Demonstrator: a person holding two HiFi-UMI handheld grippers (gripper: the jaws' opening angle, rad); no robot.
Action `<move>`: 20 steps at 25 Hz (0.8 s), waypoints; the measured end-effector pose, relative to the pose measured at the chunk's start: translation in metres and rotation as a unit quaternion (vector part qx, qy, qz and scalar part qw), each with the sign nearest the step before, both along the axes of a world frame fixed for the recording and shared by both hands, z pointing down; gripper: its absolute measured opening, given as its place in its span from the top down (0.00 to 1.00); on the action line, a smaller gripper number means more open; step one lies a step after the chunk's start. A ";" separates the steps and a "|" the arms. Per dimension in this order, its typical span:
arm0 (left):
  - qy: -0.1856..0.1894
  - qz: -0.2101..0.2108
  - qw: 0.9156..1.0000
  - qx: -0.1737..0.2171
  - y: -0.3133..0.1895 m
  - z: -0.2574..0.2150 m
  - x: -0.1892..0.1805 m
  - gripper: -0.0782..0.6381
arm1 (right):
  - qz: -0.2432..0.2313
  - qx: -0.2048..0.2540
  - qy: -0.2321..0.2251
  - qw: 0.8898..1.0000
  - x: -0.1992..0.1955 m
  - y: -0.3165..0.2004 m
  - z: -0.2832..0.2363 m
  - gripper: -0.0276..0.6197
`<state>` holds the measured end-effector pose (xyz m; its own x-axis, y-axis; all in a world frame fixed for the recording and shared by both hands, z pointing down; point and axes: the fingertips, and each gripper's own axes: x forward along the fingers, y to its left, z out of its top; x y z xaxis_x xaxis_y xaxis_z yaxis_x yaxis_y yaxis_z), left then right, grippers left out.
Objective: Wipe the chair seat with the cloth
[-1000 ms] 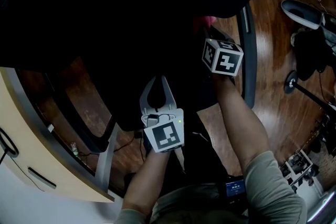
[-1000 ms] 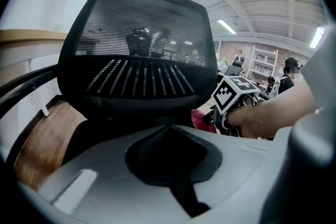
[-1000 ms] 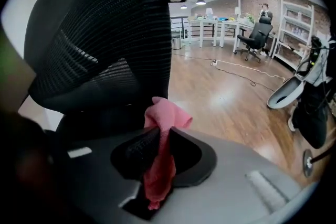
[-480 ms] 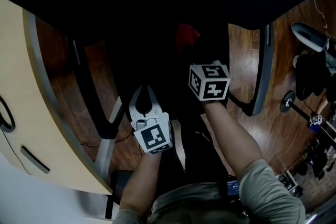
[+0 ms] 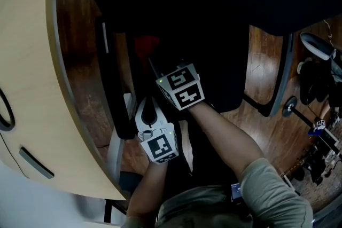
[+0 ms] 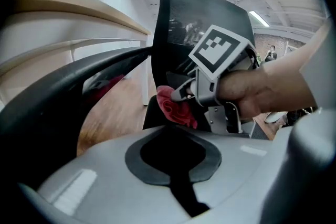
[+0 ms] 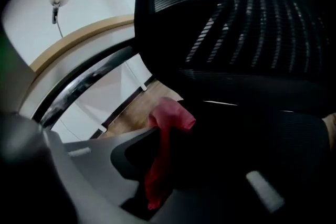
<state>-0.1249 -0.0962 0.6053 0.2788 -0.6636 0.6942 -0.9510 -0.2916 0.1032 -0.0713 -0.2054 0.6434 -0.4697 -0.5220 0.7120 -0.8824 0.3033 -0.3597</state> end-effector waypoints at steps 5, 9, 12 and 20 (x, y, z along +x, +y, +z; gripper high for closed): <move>0.001 0.022 1.000 -0.012 0.011 0.011 -0.011 0.88 | -0.068 -0.028 0.001 0.997 -0.048 0.006 0.020 0.86; -0.003 0.045 0.999 -0.009 0.012 0.011 -0.010 0.88 | -0.060 -0.033 0.013 0.998 -0.052 0.011 0.035 0.87; -0.003 0.045 0.999 -0.006 0.009 0.012 -0.003 0.88 | -0.035 -0.030 0.022 0.999 -0.034 0.013 0.040 0.87; -0.010 0.069 0.998 0.002 0.001 0.008 0.038 0.88 | 0.060 -0.024 0.052 0.997 0.068 0.020 0.033 0.87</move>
